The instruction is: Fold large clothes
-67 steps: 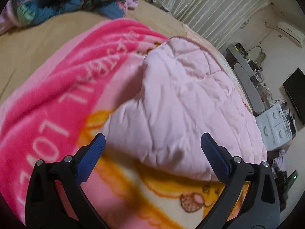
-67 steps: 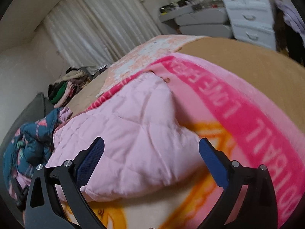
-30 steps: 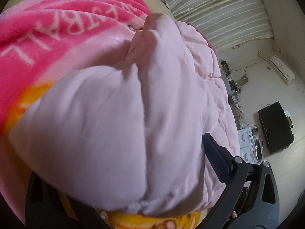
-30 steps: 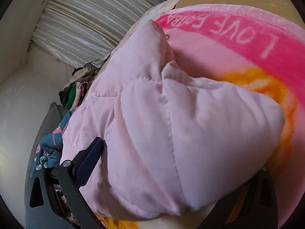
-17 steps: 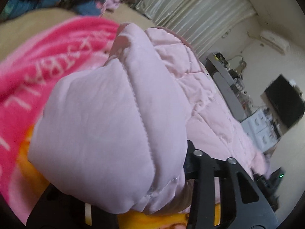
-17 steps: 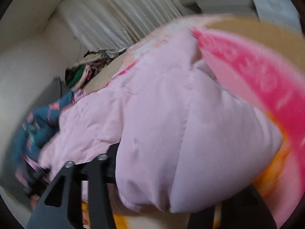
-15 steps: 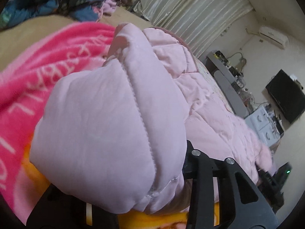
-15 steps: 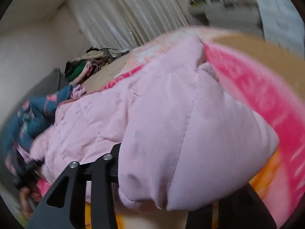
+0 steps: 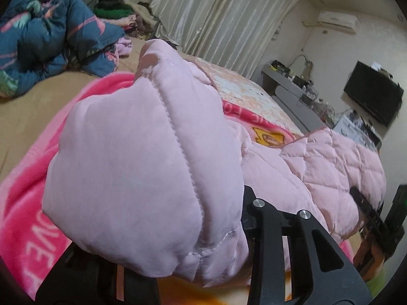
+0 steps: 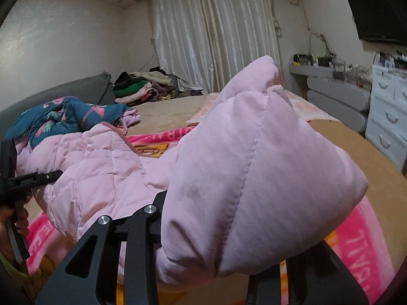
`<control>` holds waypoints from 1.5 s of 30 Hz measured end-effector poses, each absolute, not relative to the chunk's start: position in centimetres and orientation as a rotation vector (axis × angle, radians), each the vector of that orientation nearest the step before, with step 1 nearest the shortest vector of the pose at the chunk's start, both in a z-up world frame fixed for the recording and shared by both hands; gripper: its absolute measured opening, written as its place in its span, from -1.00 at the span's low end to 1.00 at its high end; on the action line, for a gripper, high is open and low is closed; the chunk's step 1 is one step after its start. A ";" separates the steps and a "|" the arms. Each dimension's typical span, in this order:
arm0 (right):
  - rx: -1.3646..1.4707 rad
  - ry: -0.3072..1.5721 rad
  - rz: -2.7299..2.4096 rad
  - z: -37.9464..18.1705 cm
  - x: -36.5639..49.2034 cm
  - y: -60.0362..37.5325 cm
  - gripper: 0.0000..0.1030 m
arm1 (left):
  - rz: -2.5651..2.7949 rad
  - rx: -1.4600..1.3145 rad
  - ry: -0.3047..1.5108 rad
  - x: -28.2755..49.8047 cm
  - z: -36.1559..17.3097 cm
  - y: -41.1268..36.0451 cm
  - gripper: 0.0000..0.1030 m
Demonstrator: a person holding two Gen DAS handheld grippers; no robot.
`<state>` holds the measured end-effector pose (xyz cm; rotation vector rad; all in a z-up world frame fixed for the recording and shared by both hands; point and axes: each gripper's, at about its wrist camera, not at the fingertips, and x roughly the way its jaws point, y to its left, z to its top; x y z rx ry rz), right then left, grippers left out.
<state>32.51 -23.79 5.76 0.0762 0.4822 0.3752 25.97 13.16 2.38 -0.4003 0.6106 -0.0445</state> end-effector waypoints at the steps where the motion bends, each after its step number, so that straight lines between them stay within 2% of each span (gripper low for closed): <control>1: 0.080 0.474 0.377 5.9 31.8 -23.9 -0.41 | -0.048 -0.394 0.608 25.1 2.4 13.1 -0.50; 13: 0.052 0.431 0.420 4.9 23.0 -25.0 -0.41 | -0.009 -0.329 0.573 17.8 2.1 13.1 -0.50; 28: 0.062 0.426 0.421 3.5 17.2 -26.2 -0.41 | 0.007 -0.294 0.576 12.5 1.1 13.2 -0.49; 45: 0.253 0.615 0.293 0.1 18.8 -28.0 -0.32 | 0.064 -0.322 0.680 12.6 -1.6 14.3 -0.43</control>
